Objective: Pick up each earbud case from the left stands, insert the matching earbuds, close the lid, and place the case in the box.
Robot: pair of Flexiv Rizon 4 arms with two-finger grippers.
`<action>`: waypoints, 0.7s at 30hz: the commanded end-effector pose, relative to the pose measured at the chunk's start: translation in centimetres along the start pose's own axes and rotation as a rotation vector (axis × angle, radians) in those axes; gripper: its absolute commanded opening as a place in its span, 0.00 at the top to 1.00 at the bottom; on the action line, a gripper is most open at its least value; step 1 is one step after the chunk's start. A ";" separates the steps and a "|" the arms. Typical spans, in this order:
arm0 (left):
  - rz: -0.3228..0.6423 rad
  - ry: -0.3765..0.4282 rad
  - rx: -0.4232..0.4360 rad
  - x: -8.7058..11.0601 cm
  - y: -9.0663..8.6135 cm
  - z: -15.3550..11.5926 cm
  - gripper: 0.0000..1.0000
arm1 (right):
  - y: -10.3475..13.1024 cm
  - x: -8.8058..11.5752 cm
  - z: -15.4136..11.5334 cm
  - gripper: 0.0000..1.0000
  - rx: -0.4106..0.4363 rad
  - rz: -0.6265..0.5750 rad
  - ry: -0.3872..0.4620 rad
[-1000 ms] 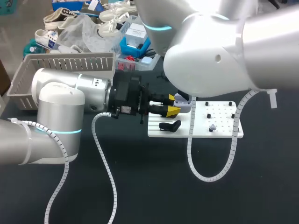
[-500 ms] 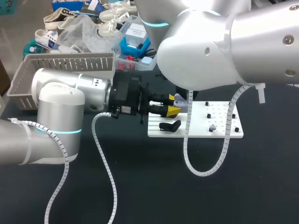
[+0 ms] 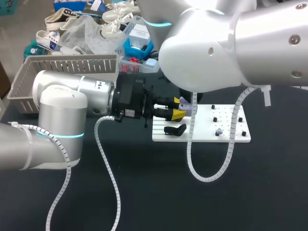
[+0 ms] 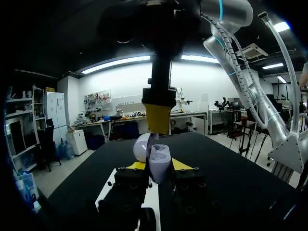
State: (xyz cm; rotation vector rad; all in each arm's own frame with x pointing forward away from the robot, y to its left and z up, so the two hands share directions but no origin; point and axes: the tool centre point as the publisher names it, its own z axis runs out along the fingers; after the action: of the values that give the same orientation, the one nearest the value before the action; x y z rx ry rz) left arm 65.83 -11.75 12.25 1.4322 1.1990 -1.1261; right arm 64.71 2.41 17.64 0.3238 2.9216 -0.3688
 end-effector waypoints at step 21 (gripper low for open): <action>0.001 -0.001 0.001 0.1 0.1 0.1 1.00 | 0.2 0.2 1.0 1.00 0.019 -0.008 0.010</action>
State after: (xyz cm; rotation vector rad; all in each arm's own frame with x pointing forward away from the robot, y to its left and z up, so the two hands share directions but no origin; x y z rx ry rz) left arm 65.83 -11.75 12.25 1.4322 1.1990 -1.1261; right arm 64.62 2.21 16.61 0.3151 2.9315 -0.3921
